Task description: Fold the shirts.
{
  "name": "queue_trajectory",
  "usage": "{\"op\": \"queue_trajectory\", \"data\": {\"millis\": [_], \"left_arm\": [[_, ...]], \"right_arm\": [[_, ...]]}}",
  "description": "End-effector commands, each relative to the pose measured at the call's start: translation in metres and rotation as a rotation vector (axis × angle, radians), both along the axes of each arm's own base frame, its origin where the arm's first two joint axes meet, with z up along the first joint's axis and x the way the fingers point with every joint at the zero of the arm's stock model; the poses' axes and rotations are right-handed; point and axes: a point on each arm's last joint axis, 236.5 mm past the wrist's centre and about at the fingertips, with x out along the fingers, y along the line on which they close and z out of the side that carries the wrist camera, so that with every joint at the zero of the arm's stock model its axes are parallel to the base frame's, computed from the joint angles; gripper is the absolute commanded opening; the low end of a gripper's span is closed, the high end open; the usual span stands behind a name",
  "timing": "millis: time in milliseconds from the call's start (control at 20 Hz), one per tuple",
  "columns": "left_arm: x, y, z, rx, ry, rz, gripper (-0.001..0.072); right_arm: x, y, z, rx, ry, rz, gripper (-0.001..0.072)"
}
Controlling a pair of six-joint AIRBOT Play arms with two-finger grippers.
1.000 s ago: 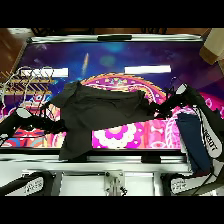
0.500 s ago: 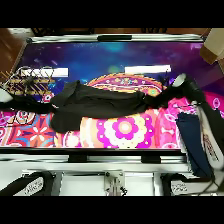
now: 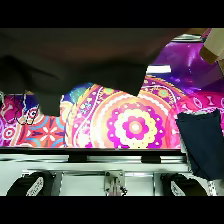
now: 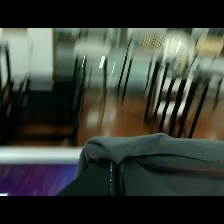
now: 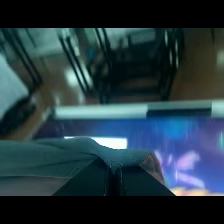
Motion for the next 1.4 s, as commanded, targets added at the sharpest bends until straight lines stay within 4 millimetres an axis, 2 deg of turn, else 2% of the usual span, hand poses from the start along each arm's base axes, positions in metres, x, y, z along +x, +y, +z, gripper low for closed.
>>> {"op": "queue_trajectory", "data": {"millis": [0,50,150,250,300,350,450,650,800,900,1000,1100,1200,1350], "left_arm": [[-0.07,-0.012,0.045,-0.04,-0.183,-0.033,0.0039],[-0.067,-0.01,0.042,-0.035,-0.166,-0.022,0.0039],[-0.046,0.002,0.03,-0.022,-0.117,0.025,0.004],[-0.014,0.013,0.008,-0.015,-0.033,0.06,0.004],[0.008,0.015,-0.012,-0.017,0.044,0.058,0.004],[0.028,0.016,-0.034,-0.017,0.128,0.055,0.004],[0.074,0.021,-0.091,-0.012,0.324,0.051,0.004],[0.155,0.03,-0.213,0.002,0.651,0.036,0.004],[0.207,0.027,-0.312,-0.061,0.848,0.001,0.0041],[0.241,0.019,-0.367,-0.147,0.922,-0.035,0.004],[0.272,0.009,-0.409,-0.24,0.972,-0.068,0.0041],[0.295,0.0,-0.438,-0.332,0.992,-0.093,0.0041],[0.31,-0.015,-0.466,-0.335,1.013,-0.138,0.0041],[0.308,-0.045,-0.509,-0.323,1.117,-0.196,0.0042]], "right_arm": [[-0.084,-0.013,0.066,0.035,-0.227,-0.041,0.0075],[-0.089,-0.018,0.068,0.033,-0.234,-0.06,0.0075],[-0.08,-0.029,0.058,0.021,-0.193,-0.113,0.0075],[-0.057,-0.036,0.031,0.026,-0.071,-0.149,0.0075],[-0.041,-0.037,0.011,0.01,0.008,-0.157,0.0075],[-0.023,-0.038,-0.014,-0.02,0.097,-0.163,0.0075],[0.014,-0.044,-0.069,-0.087,0.289,-0.186,0.0075],[0.094,-0.068,-0.201,-0.232,0.656,-0.265,0.0075],[0.149,-0.071,-0.3,-0.282,0.836,-0.27,0.0075],[0.175,-0.07,-0.362,-0.282,0.941,-0.271,0.0076],[0.189,-0.069,-0.409,-0.258,1.031,-0.286,0.0075],[0.199,-0.069,-0.439,-0.249,1.068,-0.295,0.0075],[0.209,-0.068,-0.456,-0.243,1.07,-0.299,0.0076],[0.215,-0.058,-0.477,-0.188,1.104,-0.296,0.0076]]}}
